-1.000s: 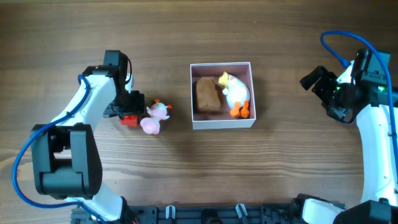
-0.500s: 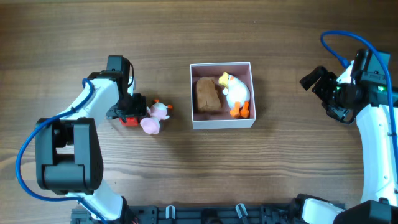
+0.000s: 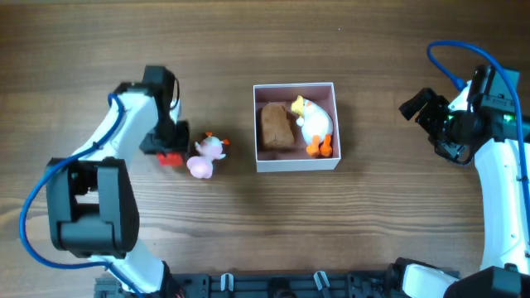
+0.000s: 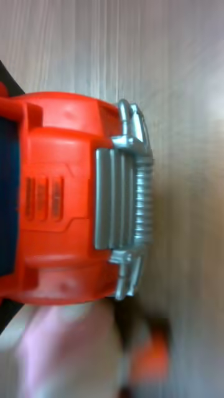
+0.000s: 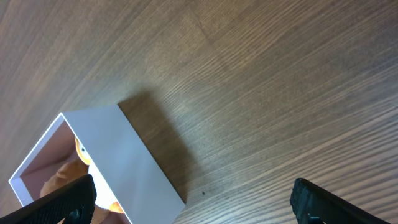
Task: Pack container
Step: 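Carry the fire truck into the box and release it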
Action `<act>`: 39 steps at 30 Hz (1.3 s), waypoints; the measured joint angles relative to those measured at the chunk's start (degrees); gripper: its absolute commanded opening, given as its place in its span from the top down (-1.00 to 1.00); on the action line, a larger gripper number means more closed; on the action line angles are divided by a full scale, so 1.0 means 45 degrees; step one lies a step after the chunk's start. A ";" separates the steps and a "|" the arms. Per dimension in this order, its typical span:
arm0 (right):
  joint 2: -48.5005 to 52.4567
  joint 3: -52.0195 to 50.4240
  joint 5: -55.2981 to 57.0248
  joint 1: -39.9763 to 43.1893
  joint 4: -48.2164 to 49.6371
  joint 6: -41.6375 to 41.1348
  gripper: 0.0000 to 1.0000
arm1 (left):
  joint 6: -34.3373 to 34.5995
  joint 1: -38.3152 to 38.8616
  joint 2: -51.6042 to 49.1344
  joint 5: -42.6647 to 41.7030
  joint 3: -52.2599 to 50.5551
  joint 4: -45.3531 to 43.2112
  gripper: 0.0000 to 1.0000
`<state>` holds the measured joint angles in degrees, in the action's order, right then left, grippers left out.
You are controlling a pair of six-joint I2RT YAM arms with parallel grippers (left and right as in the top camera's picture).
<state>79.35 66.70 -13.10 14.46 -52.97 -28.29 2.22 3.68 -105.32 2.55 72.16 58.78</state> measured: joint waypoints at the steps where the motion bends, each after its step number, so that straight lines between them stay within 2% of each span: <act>1: 0.0000 0.0000 0.0005 0.0000 0.0000 0.0000 -0.99 | 0.0005 0.0238 0.0126 -0.0005 0.0928 0.0559 0.06; 4: 0.0000 0.0000 0.0000 0.0000 0.0000 0.0000 -1.00 | 0.0010 0.1598 0.0748 -0.0272 0.3939 0.1753 0.05; 6: 0.0000 0.0000 0.0000 0.0000 -0.0005 0.0000 -1.00 | 0.0010 0.3254 0.1146 -0.0670 0.5187 0.1258 0.05; 9: 0.0000 0.0000 0.0000 0.0000 0.0000 0.0000 -0.99 | -0.0500 0.5561 0.1268 -0.0918 0.5391 -0.0087 0.07; 13: 0.0000 0.0000 0.0000 0.0000 -0.0005 0.0000 -1.00 | -0.2890 0.7864 0.0583 -0.0996 0.5391 -0.0763 0.24; 16: 0.0000 0.0000 0.0000 0.0000 0.0000 0.0000 -0.99 | -0.4425 0.8320 -0.0534 -0.0957 0.5391 -0.0801 0.22; 19: 0.0000 0.0000 0.0000 0.0000 0.0000 0.0000 -0.99 | -0.5095 0.8320 -0.1724 -0.0937 0.5391 -0.0758 0.12; 20: 0.0000 0.0000 0.0000 0.0000 -0.0005 0.0000 -0.99 | -0.5217 0.8325 -0.2166 -0.0981 0.5391 -0.0651 0.04; 21: 0.0000 0.0000 0.0000 0.0000 -0.0005 0.0000 -1.00 | -0.5309 0.8325 -0.2463 -0.1025 0.5382 -0.0529 -0.12; 22: 0.0000 0.0000 0.0000 0.0000 -0.0005 0.0000 -0.99 | -0.5377 0.8325 -0.2637 -0.1049 0.5377 -0.0384 -0.43; 23: 0.0000 0.0000 0.0000 0.0000 0.0000 0.0000 -0.99 | -0.5382 0.8325 -0.2642 -0.1073 0.5377 -0.0253 -1.00; 27: 0.0000 0.0000 0.0000 0.0000 0.0000 0.0000 -0.99 | -0.5518 0.8325 -0.2569 -0.0933 0.5387 0.0661 -0.99; 32: 0.0000 0.0000 0.0000 0.0000 -0.0005 0.0000 -0.99 | -0.4979 0.8340 -0.1860 -0.0874 0.5387 0.0933 -0.99; 34: 0.0000 0.0000 0.0000 0.0000 0.0000 0.0000 -1.00 | -0.4648 0.8340 -0.1001 -0.0869 0.5387 0.0928 -0.84; 36: 0.0000 0.0000 0.0000 0.0000 -0.0005 0.0000 -0.99 | -0.4138 0.8340 -0.0131 -0.0874 0.5435 0.0835 -0.30; 37: 0.0000 0.0000 0.0000 0.0000 0.0000 0.0000 -0.99 | -0.3983 0.8340 0.0136 -0.0942 0.5464 0.0801 0.21; 39: 0.0000 0.0000 0.0000 0.0000 0.0000 0.0000 -0.99 | -0.3551 0.8344 0.0457 -0.1462 0.5552 0.0699 0.50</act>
<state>79.35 66.70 -13.10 14.46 -52.97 -28.29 -13.76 41.23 -103.26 -4.03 97.14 61.93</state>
